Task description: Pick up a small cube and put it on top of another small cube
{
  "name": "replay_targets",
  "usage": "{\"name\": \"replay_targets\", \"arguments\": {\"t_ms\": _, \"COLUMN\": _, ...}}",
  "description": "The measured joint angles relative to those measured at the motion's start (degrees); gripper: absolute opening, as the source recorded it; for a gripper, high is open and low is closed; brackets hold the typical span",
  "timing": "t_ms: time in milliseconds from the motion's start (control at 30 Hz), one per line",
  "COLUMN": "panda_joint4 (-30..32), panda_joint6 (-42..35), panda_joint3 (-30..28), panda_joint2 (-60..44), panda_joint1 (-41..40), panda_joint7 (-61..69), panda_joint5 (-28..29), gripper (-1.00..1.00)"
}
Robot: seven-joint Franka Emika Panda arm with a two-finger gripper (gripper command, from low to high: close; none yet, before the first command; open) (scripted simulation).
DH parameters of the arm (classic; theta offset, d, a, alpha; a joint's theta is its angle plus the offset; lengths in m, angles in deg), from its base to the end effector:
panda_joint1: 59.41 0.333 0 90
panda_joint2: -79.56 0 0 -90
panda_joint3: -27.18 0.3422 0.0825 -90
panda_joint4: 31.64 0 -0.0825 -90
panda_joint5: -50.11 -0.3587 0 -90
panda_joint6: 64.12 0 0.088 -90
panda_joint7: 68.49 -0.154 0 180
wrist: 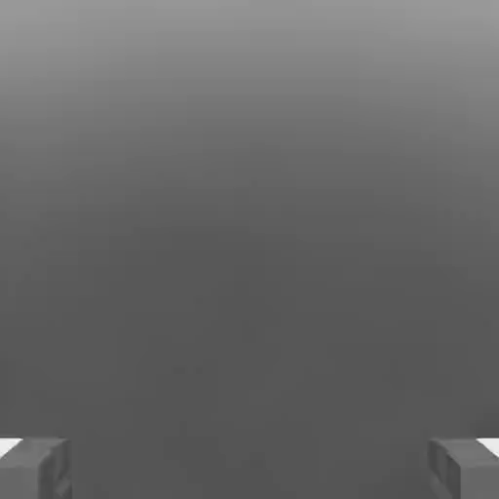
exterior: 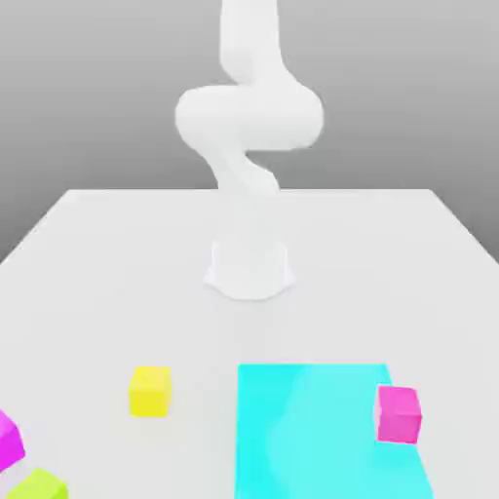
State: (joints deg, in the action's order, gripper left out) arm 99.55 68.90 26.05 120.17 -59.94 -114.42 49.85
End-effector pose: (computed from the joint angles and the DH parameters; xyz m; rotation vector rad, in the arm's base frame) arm 0.3681 -0.0130 0.6710 -2.4567 1.0863 -0.9562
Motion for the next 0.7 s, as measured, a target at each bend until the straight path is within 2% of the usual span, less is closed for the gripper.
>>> {"name": "replay_targets", "arguments": {"t_ms": 700, "panda_joint4": -4.98, "panda_joint6": 10.35, "panda_joint3": -8.89, "panda_joint2": -44.01, "panda_joint1": -6.74, "panda_joint7": 2.09, "panda_joint5": -6.20, "gripper": 0.00}}
